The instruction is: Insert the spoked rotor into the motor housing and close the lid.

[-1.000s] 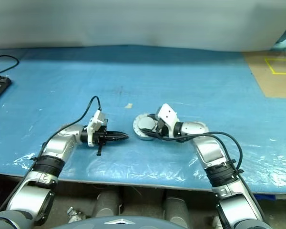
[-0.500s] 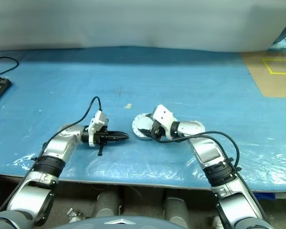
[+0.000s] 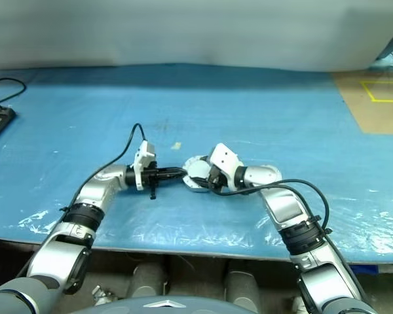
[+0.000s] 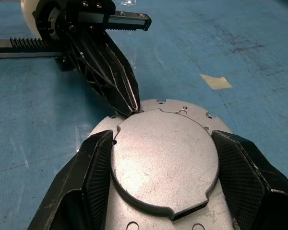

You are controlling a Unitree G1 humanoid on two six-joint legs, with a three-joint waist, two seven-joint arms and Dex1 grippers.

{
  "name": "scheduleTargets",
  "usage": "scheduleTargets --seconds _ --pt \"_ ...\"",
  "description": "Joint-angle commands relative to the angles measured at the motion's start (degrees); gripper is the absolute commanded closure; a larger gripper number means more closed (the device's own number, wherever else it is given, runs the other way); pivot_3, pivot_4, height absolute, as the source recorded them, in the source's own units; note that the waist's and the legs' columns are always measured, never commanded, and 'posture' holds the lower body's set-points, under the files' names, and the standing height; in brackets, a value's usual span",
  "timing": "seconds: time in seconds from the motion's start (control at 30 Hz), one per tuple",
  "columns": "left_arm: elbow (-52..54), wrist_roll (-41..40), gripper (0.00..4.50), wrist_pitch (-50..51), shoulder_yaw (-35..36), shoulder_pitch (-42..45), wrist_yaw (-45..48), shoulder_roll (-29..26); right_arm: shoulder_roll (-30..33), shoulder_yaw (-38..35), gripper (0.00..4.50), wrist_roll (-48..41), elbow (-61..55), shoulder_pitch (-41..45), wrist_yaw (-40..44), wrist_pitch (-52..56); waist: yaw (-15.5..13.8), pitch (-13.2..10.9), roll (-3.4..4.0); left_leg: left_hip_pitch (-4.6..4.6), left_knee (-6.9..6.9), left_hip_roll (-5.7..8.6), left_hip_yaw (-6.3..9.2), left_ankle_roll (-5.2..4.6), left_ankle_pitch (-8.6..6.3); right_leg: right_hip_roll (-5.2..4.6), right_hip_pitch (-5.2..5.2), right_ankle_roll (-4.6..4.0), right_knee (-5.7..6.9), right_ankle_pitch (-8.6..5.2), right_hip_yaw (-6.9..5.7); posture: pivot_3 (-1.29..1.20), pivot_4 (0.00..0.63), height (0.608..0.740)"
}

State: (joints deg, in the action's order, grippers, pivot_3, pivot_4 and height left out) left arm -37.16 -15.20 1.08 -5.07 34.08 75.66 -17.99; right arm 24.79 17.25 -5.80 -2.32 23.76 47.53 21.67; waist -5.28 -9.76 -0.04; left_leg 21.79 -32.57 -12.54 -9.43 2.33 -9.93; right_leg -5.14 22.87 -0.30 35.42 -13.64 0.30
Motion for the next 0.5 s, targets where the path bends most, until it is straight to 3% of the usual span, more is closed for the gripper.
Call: scheduleTargets --seconds 0.03,0.3,0.43,0.5 --pt "-3.93 3.54 4.5 -3.66 -1.49 0.29 -2.39 0.36 0.82 1.19 1.57 2.06 1.96 -1.41 -0.62 1.43 -0.06 0.12 -0.01 -0.06 0.02 0.02 0.0 0.0 0.0 -0.02 -0.07 0.0 -0.02 0.0 0.0 0.0 0.15 0.74" --pt "-4.03 2.79 4.5 -4.21 -1.73 0.06 -1.27 1.59 0.74 -0.01 1.57 0.79 1.24 -1.11 -0.09 2.44 -0.19 0.22 -0.04 -0.25 0.25 0.1 0.0 -0.02 -0.01 -0.08 -0.25 0.02 -0.13 -0.01 -0.01 0.0 0.15 0.74" --pt "-2.77 1.84 4.5 -3.14 -1.47 -0.44 -0.1 1.68 0.99 -1.21 0.24 -1.41 -0.91 -1.26 1.56 3.23 -0.26 0.23 -0.03 -0.19 0.29 0.11 0.0 -0.02 -0.01 -0.08 -0.25 0.01 -0.31 -0.01 -0.03 0.0 0.15 0.74" --pt "-2.54 1.84 4.5 -2.66 -1.37 -0.56 -0.22 1.63 0.32 -3.12 0.02 -3.65 -2.23 -1.29 1.6 3.76 -0.27 0.23 -0.03 -0.12 0.32 0.1 0.0 -0.01 -0.01 -0.07 -0.25 0.02 -0.45 -0.01 -0.05 0.0 0.15 0.74"
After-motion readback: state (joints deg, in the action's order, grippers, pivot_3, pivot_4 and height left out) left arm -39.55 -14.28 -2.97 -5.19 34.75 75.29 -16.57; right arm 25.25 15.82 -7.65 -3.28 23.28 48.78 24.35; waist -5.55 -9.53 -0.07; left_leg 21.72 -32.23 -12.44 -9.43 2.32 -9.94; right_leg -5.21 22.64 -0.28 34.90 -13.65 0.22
